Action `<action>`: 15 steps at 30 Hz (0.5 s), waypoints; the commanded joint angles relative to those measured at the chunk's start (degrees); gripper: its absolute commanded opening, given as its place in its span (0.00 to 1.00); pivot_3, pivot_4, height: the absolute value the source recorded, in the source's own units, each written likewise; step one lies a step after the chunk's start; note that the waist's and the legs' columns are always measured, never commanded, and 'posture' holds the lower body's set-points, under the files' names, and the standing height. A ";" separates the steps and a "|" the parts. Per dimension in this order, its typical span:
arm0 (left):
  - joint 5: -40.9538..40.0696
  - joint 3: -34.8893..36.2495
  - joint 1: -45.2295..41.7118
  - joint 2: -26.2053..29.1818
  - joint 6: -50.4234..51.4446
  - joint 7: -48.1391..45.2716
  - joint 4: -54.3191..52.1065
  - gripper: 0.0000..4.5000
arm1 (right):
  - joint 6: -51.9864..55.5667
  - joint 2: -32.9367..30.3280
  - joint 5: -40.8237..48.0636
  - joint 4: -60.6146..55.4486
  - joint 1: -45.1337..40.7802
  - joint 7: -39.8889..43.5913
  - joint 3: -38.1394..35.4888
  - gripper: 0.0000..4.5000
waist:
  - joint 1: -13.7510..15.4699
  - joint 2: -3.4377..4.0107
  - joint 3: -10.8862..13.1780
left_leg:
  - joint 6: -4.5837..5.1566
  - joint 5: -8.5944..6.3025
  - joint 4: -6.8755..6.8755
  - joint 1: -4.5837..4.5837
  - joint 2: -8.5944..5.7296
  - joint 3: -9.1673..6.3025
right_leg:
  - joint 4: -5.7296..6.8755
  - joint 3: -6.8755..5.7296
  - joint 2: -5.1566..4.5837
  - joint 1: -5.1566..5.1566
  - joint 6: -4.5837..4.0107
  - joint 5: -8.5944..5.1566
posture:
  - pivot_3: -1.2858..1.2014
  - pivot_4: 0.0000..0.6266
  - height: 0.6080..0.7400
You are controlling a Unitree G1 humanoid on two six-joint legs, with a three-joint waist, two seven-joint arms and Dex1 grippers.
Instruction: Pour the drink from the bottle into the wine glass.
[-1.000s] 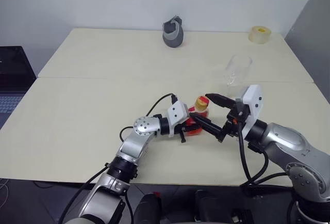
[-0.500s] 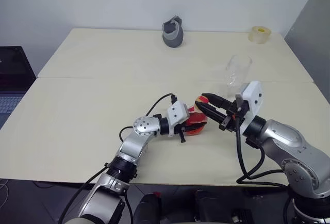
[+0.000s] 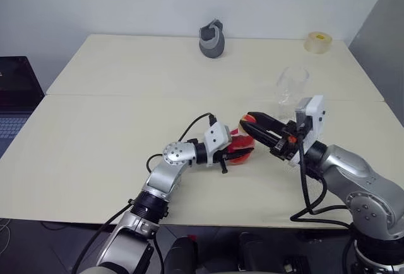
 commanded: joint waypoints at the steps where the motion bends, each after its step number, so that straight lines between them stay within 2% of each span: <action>1: -0.40 0.19 -0.35 -0.25 -0.68 -0.01 -1.83 0.20 | -1.35 -0.13 3.30 -2.57 -0.25 0.65 -1.52 0.26 | -0.02 0.00 0.00 | 0.00 0.00 0.00 0.00 0.00 0.00 | 0.00 0.00 0.00 0.00 0.00 0.00 | 0.52 0.24 1.00; 5: -0.45 0.22 -0.22 -0.06 -0.57 -0.22 -2.07 0.20 | -8.96 -7.07 -10.14 -3.76 -0.95 4.47 3.51 0.26 | -0.04 0.01 0.01 | 0.00 0.00 0.00 0.02 0.00 0.00 | 0.01 -0.02 0.01 0.00 0.01 -0.01 | 0.52 0.24 1.00; 7: -0.49 0.20 -0.20 0.03 -0.54 -0.30 -2.12 0.20 | -12.14 -8.55 -13.67 -3.55 -1.42 5.71 4.85 0.26 | -0.05 0.01 0.01 | 0.00 0.00 -0.01 0.03 -0.01 0.02 | 0.00 0.00 0.01 0.00 0.28 -0.16 | 0.52 0.24 1.00; 11: -0.50 0.19 -0.27 0.03 -0.60 -0.33 -2.11 0.20 | -13.98 -8.14 -14.42 -3.02 -1.45 6.16 3.93 0.26 | -0.03 0.01 0.01 | 0.00 0.00 -0.01 0.02 0.01 -0.01 | 0.00 -0.01 0.01 -0.01 0.28 -0.16 | 0.52 0.24 1.00; 15: -0.56 0.27 -0.29 0.04 -0.67 -0.35 -2.11 0.20 | -11.81 -10.22 -11.25 -3.64 2.30 7.50 -0.45 0.26 | 0.07 0.01 0.01 | 0.00 0.00 -0.01 0.01 0.01 -0.01 | 0.00 -0.01 0.00 0.00 0.14 -0.08 | 0.52 0.24 1.00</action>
